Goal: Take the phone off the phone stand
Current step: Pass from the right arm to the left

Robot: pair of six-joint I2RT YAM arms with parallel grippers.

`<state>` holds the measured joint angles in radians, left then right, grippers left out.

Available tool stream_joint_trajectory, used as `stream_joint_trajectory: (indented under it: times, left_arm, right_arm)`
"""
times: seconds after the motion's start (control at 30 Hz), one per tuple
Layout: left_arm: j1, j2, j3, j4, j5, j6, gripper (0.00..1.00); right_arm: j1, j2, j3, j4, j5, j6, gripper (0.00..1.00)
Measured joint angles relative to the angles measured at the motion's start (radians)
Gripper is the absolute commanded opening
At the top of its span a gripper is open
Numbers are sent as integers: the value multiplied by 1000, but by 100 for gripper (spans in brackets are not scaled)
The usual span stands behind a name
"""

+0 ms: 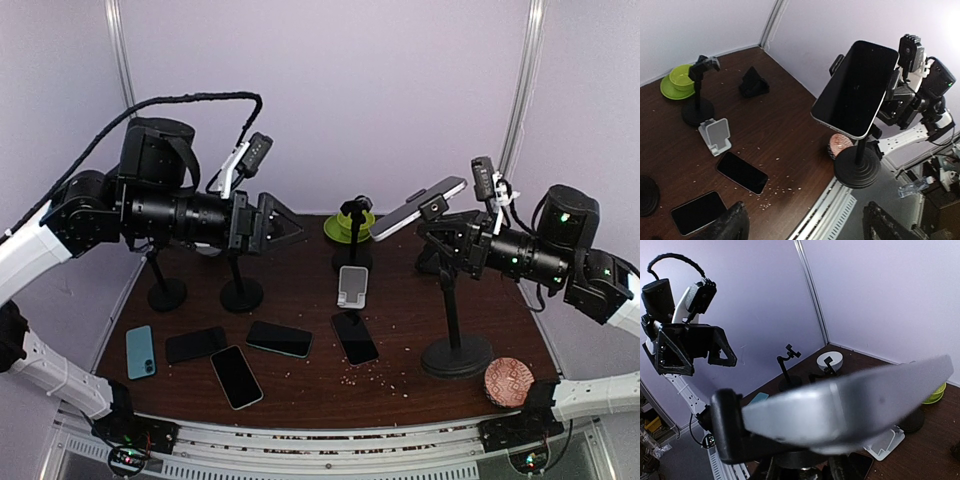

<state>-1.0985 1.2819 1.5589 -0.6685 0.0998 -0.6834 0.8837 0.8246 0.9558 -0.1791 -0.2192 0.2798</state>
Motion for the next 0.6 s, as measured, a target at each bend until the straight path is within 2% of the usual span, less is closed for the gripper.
stream_joint_trajectory:
  times: [0.3,0.47,0.6]
  left_arm:
    - [-251,29,19,-68,-423,322,86]
    - [-332,93,57,-36,-563,506,87]
    - [-367,150,97,-1,-608,638,87]
  right_arm:
    - [0,-48,-52,-45,24,51,0]
    - [0,-55,-58,-50,60,101,0]
    - [2,-55,-65,-57,90,148,0]
